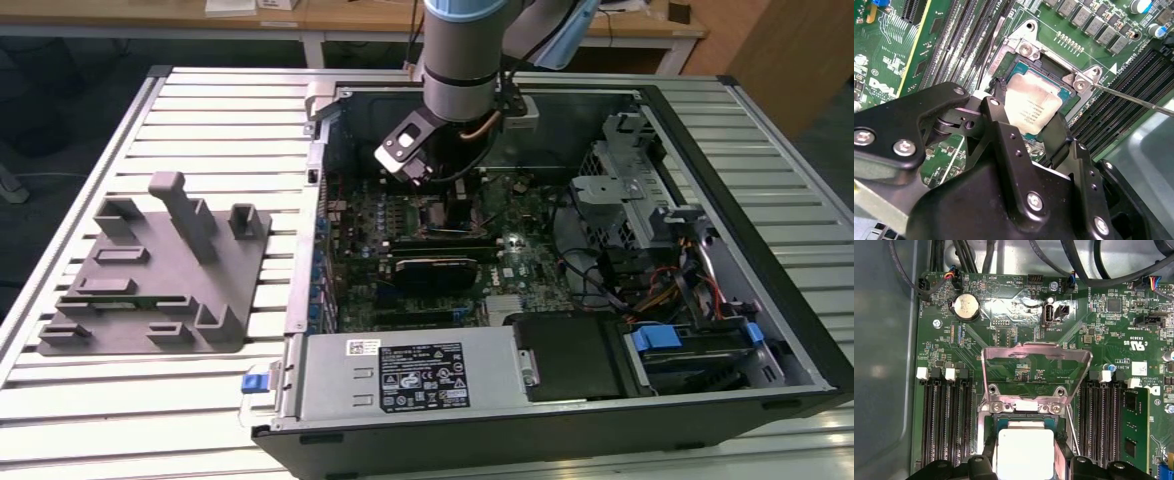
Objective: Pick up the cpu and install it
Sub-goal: 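Place the cpu into insertion slot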
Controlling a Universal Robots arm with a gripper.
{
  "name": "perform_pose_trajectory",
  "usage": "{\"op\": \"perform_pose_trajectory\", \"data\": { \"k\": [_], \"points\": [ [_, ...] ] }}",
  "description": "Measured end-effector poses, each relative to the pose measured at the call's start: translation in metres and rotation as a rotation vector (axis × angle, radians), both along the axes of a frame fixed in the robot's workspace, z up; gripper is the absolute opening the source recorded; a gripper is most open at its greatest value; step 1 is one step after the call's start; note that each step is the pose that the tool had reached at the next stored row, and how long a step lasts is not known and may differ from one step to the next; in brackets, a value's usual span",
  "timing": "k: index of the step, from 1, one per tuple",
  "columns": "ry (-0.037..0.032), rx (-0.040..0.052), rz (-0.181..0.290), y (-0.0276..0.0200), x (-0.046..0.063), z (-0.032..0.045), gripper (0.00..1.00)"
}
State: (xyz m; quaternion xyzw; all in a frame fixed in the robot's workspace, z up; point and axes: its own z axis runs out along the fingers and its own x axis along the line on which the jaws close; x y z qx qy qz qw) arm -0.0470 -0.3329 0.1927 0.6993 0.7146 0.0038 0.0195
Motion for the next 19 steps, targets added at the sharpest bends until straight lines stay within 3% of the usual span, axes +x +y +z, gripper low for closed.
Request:
{"op": "perform_pose_trajectory", "data": {
  "k": [11, 12, 15, 19],
  "points": [
    [-0.0005, 0.001, 0.0, 0.0002, 0.0001, -0.0003, 0.55],
    [-0.0004, 0.0008, 0.0, 0.0001, 0.0, -0.0003, 0.61],
    [-0.0001, 0.0003, 0.0, 0.0001, 0.0, 0.0002, 0.61],
    [-0.0003, 0.0005, 0.0, 0.0001, 0.0, 0.0076, 0.61]
  ]
}}
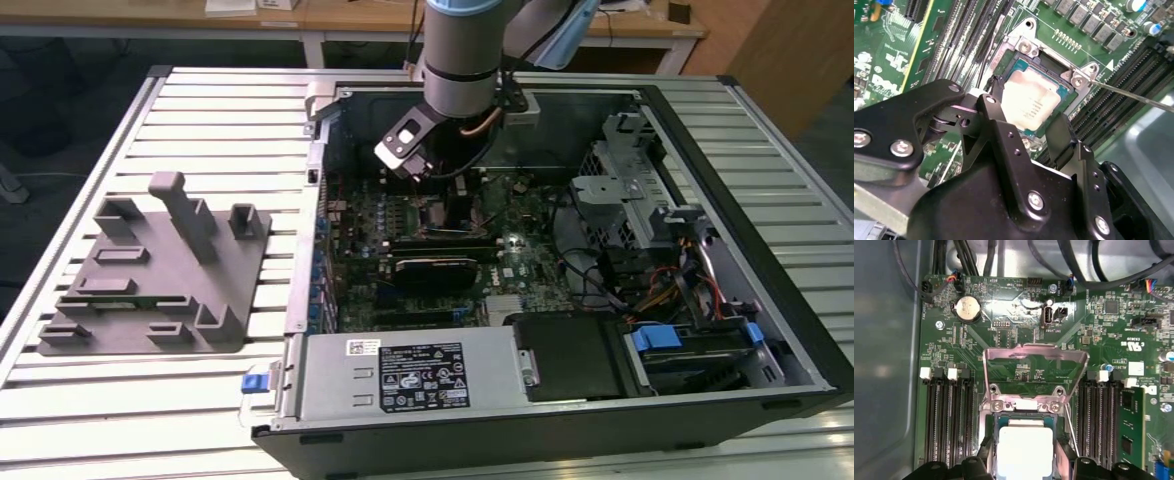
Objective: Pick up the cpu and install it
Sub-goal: 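Place the cpu into insertion slot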
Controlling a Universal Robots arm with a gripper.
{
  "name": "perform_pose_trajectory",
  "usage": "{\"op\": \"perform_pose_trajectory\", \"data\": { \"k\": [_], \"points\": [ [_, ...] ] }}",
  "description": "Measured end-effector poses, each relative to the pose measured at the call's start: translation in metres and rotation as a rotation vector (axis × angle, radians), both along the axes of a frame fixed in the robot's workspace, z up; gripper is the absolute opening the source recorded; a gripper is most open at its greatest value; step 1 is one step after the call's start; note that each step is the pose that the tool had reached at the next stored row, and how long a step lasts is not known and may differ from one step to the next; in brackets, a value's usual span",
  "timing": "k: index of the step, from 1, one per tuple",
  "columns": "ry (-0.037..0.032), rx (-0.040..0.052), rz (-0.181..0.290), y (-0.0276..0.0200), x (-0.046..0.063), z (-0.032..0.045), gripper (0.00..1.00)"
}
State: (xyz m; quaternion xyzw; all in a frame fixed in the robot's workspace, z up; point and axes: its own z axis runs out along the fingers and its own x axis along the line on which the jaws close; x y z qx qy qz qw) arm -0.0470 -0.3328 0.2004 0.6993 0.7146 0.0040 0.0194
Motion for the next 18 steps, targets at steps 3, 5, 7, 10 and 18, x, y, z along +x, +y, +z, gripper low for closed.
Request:
{"op": "perform_pose_trajectory", "data": {
  "k": [3, 5, 7, 10, 18],
  "points": [
    [-0.0001, 0.0002, 0.0, 0.0, 0.0, 0.0046, 0.61],
    [0.0, 0.0001, 0.0, 0.0, 0.0, 0.0062, 0.61],
    [-0.0001, 0.0002, 0.0, 0.0001, 0.0, 0.0069, 0.61],
    [-0.0002, 0.0003, 0.0, 0.0, 0.0, 0.007, 0.61],
    [0.0, 0.0002, 0.0, 0.0, 0.0, 0.0071, 0.41]
  ]
}}
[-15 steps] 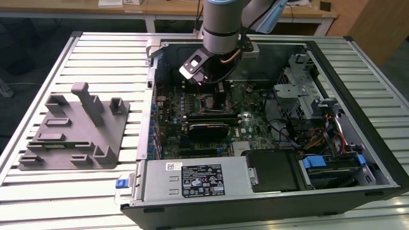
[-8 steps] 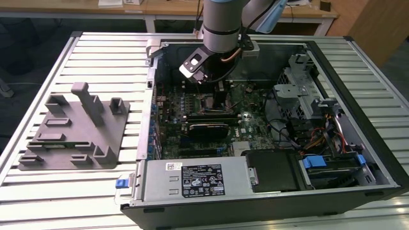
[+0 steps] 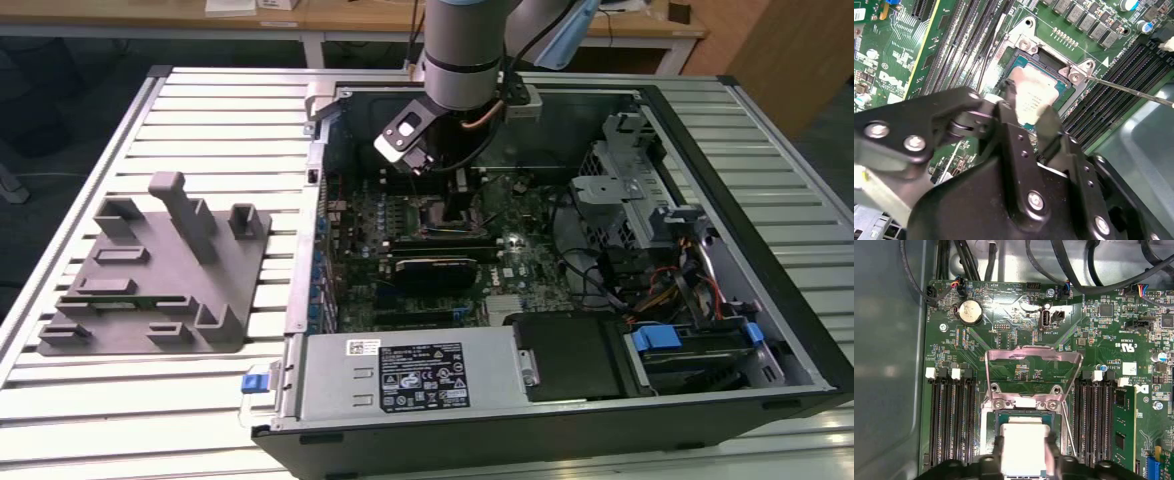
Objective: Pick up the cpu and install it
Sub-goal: 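Place the cpu into insertion slot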
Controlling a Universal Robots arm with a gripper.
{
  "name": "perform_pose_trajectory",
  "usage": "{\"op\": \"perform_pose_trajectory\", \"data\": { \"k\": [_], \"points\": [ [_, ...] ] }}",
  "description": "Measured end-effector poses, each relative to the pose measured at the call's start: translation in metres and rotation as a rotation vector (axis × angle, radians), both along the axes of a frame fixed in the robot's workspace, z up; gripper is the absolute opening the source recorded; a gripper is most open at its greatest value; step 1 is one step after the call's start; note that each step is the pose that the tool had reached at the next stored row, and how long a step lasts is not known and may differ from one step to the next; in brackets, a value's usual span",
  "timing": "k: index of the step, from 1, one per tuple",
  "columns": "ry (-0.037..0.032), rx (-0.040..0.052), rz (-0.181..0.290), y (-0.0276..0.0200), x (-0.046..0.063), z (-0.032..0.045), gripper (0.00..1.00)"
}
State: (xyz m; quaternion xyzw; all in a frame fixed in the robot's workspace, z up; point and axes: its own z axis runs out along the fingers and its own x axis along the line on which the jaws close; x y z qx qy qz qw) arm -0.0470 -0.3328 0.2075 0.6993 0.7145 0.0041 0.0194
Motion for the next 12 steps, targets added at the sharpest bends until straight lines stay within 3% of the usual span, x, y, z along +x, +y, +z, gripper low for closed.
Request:
{"op": "perform_pose_trajectory", "data": {
  "k": [1, 3, 4, 8, 12],
  "points": [
    [0.0, 0.0, 0.0, 0.0, 0.0, 0.0, 0.41],
    [0.0, 0.0, 0.0, 0.0, 0.0, 0.0001, 0.29],
    [-0.0001, 0.0, 0.0, 0.0, 0.0, 0.0, 0.29],
    [0.0, -0.0001, 0.0, 0.0, 0.0, 0.0001, 0.12],
    [0.0, 0.0, 0.0, 0.0, 0.0, 0.0002, 0.11]
  ]
}}
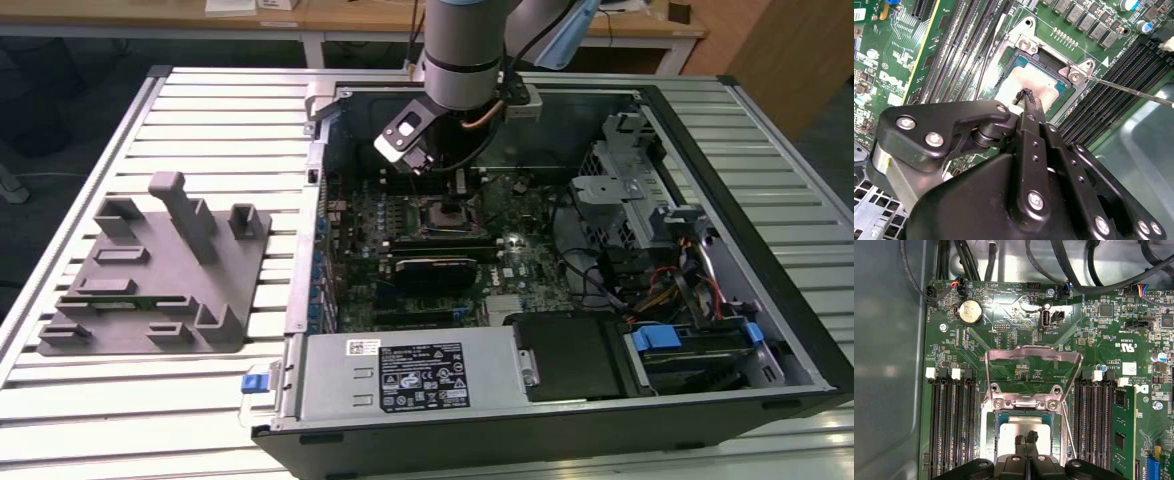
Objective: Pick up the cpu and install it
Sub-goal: 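Place the cpu into insertion slot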
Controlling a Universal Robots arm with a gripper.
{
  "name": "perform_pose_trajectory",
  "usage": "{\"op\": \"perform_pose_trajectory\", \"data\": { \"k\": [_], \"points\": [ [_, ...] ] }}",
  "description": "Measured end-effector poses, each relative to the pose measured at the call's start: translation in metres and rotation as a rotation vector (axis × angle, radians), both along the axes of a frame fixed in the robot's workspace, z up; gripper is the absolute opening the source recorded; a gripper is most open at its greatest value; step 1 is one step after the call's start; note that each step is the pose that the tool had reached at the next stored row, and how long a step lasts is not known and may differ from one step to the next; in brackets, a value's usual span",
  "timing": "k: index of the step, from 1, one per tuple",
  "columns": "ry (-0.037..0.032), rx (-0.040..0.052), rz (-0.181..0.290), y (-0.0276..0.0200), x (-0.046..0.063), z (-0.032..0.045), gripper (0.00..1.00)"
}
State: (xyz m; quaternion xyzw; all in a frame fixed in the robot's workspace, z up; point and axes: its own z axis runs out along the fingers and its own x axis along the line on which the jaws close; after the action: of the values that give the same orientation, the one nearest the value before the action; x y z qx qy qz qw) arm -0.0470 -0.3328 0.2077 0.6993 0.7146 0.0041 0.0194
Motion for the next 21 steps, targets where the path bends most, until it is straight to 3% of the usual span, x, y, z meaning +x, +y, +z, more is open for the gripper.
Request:
{"op": "perform_pose_trajectory", "data": {
  "k": [21],
  "points": [
    [0.0, 0.0008, 0.0, 0.0, 0.0, -0.0051, 0.11]
  ]
}}
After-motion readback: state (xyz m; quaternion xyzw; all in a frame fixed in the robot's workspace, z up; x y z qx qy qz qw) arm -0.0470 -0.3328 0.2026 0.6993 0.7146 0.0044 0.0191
